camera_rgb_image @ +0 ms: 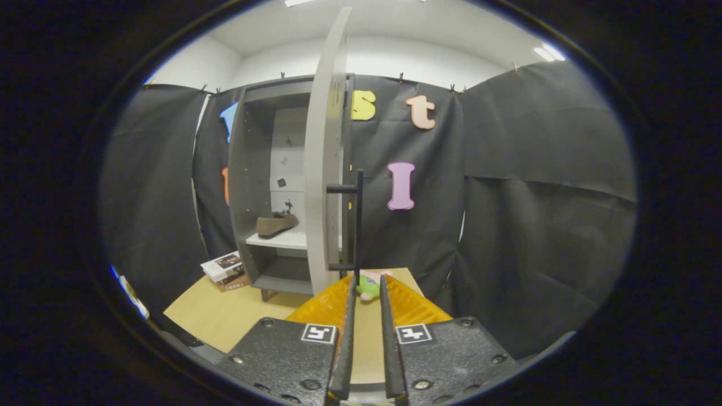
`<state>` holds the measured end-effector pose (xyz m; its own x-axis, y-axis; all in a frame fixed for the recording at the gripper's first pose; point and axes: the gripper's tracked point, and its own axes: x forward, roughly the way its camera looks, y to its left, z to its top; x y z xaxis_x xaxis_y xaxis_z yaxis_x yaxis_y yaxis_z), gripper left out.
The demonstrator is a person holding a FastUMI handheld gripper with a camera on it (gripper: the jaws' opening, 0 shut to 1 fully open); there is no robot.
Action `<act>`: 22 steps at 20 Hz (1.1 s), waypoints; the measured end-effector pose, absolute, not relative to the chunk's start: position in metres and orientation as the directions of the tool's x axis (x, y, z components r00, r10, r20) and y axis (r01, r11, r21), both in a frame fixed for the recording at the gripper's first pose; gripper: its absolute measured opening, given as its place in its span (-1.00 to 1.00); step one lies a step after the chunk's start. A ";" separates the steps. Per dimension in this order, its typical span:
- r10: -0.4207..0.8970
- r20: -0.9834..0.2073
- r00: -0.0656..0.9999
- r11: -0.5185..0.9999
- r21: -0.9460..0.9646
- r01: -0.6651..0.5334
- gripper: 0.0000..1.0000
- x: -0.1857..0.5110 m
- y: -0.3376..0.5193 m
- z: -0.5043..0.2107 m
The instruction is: Open the shoe cabinet door, grab the shoes and put them into the shoe cabinet, then close the shoe cabinet door.
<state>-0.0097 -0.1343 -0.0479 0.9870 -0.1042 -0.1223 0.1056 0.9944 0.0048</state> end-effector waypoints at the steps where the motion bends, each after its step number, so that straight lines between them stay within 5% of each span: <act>1: -0.096 -0.134 0.986 0.995 0.013 0.099 -0.33 -0.019 -0.128 -0.055; 6: -0.086 -0.198 0.976 0.996 -0.015 0.085 0.59 -0.039 -0.083 -0.108; 17: 0.120 -0.425 0.897 0.991 -0.004 -0.135 0.67 0.057 0.064 -0.294; 22: 0.111 -0.515 0.850 0.993 0.017 -0.119 0.67 0.141 0.098 -0.373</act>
<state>0.1411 0.0984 -0.3728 0.8499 0.1112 -0.5151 -0.1193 0.9927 0.0174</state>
